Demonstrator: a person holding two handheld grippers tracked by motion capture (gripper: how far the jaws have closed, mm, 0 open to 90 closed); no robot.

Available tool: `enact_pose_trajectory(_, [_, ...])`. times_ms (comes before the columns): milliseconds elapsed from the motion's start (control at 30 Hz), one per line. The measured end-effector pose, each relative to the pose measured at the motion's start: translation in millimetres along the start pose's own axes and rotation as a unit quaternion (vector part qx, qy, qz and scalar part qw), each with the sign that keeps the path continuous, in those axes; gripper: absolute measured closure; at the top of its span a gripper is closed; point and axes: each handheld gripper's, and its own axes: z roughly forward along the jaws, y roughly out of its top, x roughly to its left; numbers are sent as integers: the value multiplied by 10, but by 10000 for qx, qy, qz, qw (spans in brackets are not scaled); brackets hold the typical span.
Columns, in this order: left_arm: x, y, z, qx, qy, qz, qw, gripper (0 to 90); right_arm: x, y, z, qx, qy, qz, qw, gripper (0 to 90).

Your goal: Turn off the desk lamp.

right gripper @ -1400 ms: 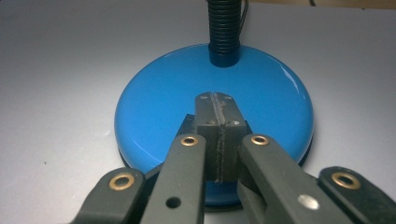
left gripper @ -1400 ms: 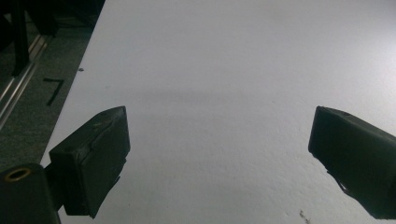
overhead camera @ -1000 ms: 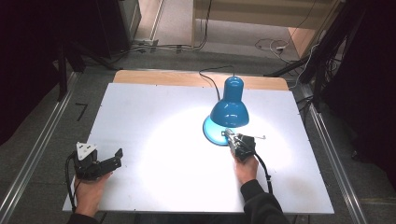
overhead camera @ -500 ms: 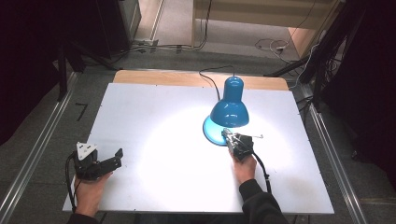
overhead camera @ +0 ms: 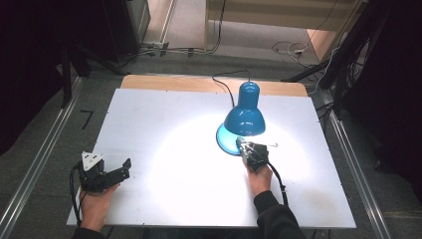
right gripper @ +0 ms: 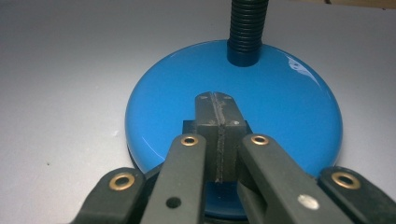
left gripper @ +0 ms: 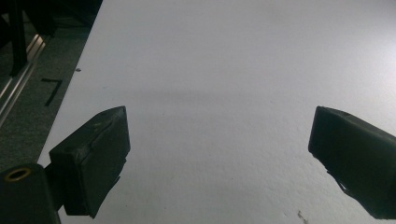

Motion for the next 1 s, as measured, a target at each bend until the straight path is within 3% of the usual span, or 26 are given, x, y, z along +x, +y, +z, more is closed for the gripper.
enact_pose_trajectory(300, [-3, -2, -1, -3, -4, -3, 10000, 59, 24, 1, 10, -23, -56, -111, 9999, 877])
enact_pose_trajectory(600, [-2, 0, -5, -3, -18, -16, 10000, 59, 7, 24, 45, 55, -188, 33, 9998, 879])
enact_pose_trajectory(700, [4, -1, 0, 3, -6, -17, 10000, 59, 31, 13, 48, 0, -245, -119, 9996, 878])
enact_pose_trajectory(800, [6, -2, 4, 3, -18, -20, 10000, 59, 9, 17, 47, 6, -216, 16, 9998, 875])
enact_pose_trajectory(867, [7, 0, 2, -7, -25, -27, 10000, 59, -6, 16, 40, -5, -164, 69, 9998, 789])
enact_pose_trajectory(1000, [13, 3, -2, -19, -21, -50, 10000, 59, -50, 22, 3, -123, -64, 326, 9994, 713])
